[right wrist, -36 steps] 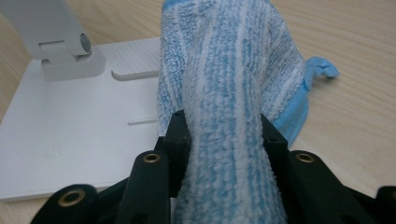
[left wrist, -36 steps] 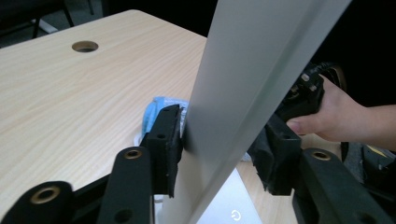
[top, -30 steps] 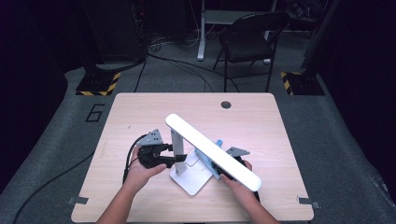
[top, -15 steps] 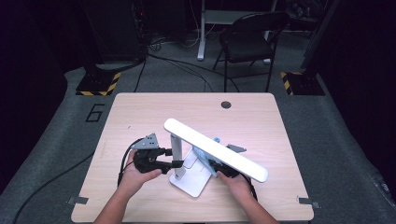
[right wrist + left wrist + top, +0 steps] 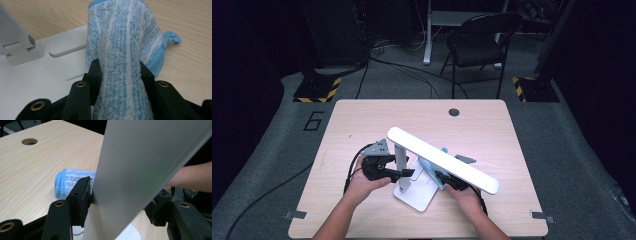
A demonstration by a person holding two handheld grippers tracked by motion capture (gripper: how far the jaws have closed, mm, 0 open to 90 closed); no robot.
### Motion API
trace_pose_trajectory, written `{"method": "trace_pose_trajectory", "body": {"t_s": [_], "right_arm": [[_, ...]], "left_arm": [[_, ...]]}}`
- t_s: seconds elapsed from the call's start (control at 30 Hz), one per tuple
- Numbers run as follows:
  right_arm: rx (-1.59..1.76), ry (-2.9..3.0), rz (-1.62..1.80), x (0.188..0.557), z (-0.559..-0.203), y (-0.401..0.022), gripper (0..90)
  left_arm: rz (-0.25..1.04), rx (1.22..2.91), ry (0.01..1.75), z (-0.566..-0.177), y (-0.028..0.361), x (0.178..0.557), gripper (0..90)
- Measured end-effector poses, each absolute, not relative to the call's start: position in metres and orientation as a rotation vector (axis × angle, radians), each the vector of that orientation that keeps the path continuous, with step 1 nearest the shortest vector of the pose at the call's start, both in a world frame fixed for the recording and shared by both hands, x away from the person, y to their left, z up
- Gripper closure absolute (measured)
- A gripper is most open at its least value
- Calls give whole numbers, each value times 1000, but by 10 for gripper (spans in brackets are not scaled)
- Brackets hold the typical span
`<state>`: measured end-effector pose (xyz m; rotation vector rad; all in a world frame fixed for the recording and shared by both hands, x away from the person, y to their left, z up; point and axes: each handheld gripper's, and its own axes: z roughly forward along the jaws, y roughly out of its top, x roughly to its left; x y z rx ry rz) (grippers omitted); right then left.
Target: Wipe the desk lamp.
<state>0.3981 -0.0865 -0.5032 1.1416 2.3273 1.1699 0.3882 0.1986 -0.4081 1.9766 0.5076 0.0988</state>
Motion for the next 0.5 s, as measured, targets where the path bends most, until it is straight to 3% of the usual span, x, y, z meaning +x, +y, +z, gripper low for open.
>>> {"method": "trace_pose_trajectory", "body": {"t_s": [0.5], "right_arm": [[1139,2306,1191,386,-500,-91,637]], "left_arm": [[51,2006,451,-407,208,371,428]]}}
